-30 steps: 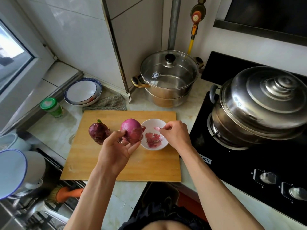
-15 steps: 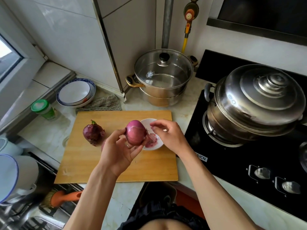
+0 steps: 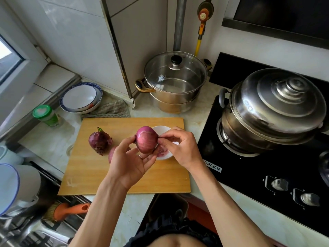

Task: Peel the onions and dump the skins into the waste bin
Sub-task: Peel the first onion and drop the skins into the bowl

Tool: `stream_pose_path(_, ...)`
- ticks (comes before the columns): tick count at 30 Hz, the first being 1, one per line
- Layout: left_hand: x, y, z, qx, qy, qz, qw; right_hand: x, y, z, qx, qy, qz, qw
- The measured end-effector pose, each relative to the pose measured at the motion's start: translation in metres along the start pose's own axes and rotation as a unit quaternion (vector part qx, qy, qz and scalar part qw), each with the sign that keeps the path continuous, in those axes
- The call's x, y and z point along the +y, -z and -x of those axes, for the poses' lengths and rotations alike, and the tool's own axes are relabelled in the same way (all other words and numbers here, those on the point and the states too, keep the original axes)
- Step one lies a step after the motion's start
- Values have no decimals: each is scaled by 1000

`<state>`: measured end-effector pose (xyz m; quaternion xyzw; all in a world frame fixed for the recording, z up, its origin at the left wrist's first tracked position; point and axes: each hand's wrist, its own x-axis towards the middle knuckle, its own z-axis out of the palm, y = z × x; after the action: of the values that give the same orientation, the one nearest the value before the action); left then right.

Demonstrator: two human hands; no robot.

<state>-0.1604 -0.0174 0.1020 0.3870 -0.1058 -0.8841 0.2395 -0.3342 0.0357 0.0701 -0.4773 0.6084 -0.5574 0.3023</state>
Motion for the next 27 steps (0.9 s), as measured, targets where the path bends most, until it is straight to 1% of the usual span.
stream_pose_path(6, -1, 0, 0, 2, -5, 21, 1000, 0, -2, 0, 6, -10, 14, 1000)
stream_pose_path(10, 0, 0, 2, -6, -6, 34, 999, 1, -1, 0, 24, -34, 7, 999)
stream_pose_path(14, 6, 2, 5, -13, -11, 41, 999, 2, 3, -3, 49, -76, -1, 996)
stream_pose_path(18, 11, 7, 5, 4, -14, 52, 999, 6, -2, -9, 40, -122, 59, 990)
stream_pose_path(23, 11, 6, 5, 21, -17, 36, 999, 13, -6, -10, -4, -129, 171, 977)
stream_pose_path(25, 10, 7, 3, 36, -21, 22, 999, 14, -6, -10, -3, -129, 183, 975)
stream_pose_path(27, 8, 8, 1, 53, -34, -1, 998, 13, -7, -10, 16, -132, 186, 974)
